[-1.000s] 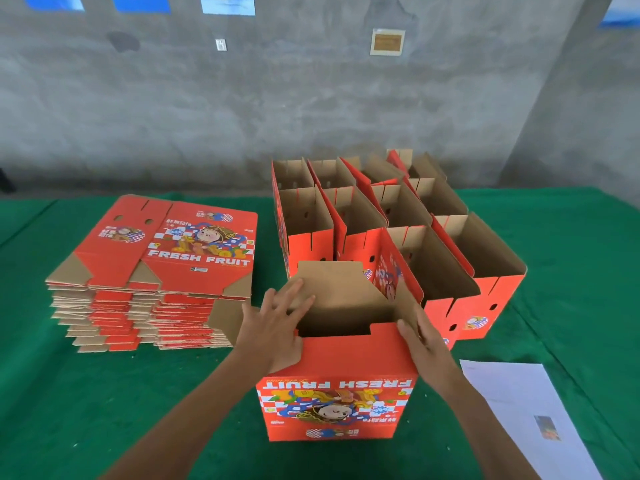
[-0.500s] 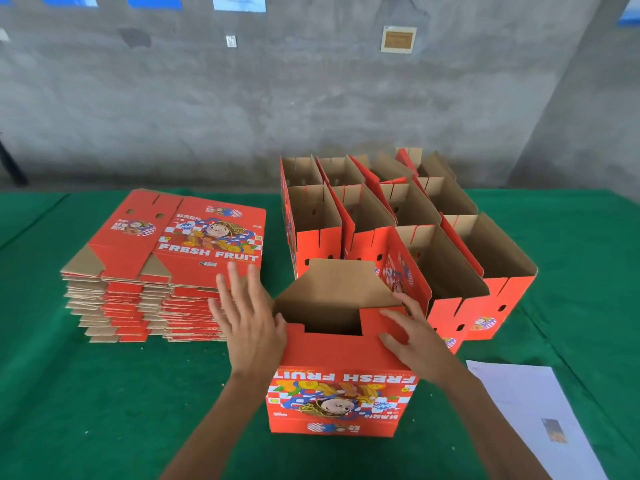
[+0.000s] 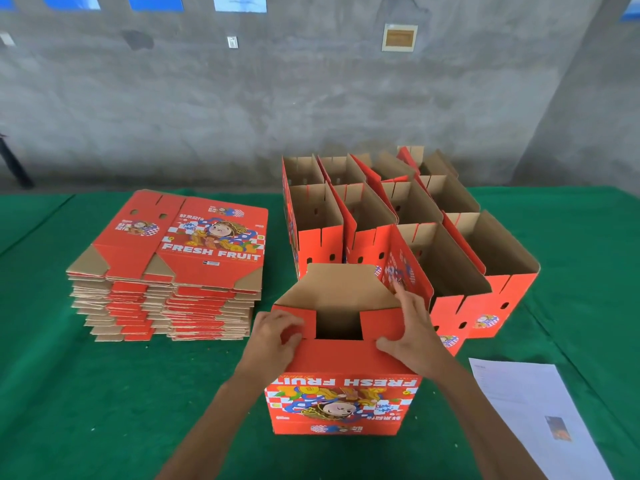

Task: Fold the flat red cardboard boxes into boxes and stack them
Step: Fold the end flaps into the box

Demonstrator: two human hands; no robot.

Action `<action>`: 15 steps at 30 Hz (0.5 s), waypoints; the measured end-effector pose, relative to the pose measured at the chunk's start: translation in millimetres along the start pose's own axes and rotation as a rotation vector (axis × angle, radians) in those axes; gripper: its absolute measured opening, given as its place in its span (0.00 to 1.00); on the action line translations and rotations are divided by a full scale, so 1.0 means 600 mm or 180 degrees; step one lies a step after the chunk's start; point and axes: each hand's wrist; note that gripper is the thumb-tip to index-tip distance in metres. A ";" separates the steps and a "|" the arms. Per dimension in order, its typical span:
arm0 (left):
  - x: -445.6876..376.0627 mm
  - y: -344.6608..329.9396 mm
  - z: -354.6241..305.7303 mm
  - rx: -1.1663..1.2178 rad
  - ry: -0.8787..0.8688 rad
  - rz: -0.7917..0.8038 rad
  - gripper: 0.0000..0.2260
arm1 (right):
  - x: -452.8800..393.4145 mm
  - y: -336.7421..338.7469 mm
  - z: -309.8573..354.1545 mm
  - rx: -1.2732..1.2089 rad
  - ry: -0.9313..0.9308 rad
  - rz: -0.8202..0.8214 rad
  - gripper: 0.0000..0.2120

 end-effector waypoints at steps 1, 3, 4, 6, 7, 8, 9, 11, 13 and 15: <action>-0.005 0.002 -0.004 0.0014 0.0129 0.0053 0.24 | 0.002 0.000 -0.002 -0.0027 0.0019 -0.0001 0.49; -0.012 0.003 -0.008 0.0160 0.0301 0.0072 0.41 | 0.007 0.002 -0.004 -0.0221 0.0051 0.0019 0.43; -0.013 0.003 -0.007 0.0239 0.0298 0.0095 0.46 | 0.010 0.001 -0.005 -0.0363 0.0082 0.0003 0.38; -0.016 0.002 -0.003 0.0343 0.0070 0.0227 0.45 | 0.017 -0.006 -0.008 -0.0437 0.0171 -0.0065 0.28; -0.016 0.001 0.000 0.0295 -0.0047 0.0331 0.40 | 0.021 -0.010 -0.010 -0.0391 0.0185 -0.0098 0.22; -0.014 -0.003 0.003 0.0244 -0.0090 0.0429 0.33 | 0.024 -0.013 -0.012 -0.0416 0.0195 -0.0151 0.18; -0.012 -0.005 0.007 0.0265 -0.0041 0.0515 0.26 | 0.027 -0.015 -0.012 -0.0512 0.0194 -0.0200 0.16; -0.007 -0.006 0.007 0.0525 0.0206 0.0593 0.19 | 0.029 -0.016 -0.004 -0.0729 0.0078 -0.0228 0.11; -0.008 -0.003 0.004 0.0194 0.0359 0.0604 0.15 | 0.025 -0.014 0.008 -0.0585 -0.0058 -0.0086 0.13; -0.009 -0.005 0.000 -0.0387 0.0540 0.0673 0.31 | 0.024 -0.017 0.011 -0.0432 -0.0158 0.0059 0.25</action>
Point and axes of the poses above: each hand's wrist, its own x-axis away from the middle knuckle, its own y-axis out of the back of the hand, z = x × y, and after that the axes turned 11 degrees about y, right-handed
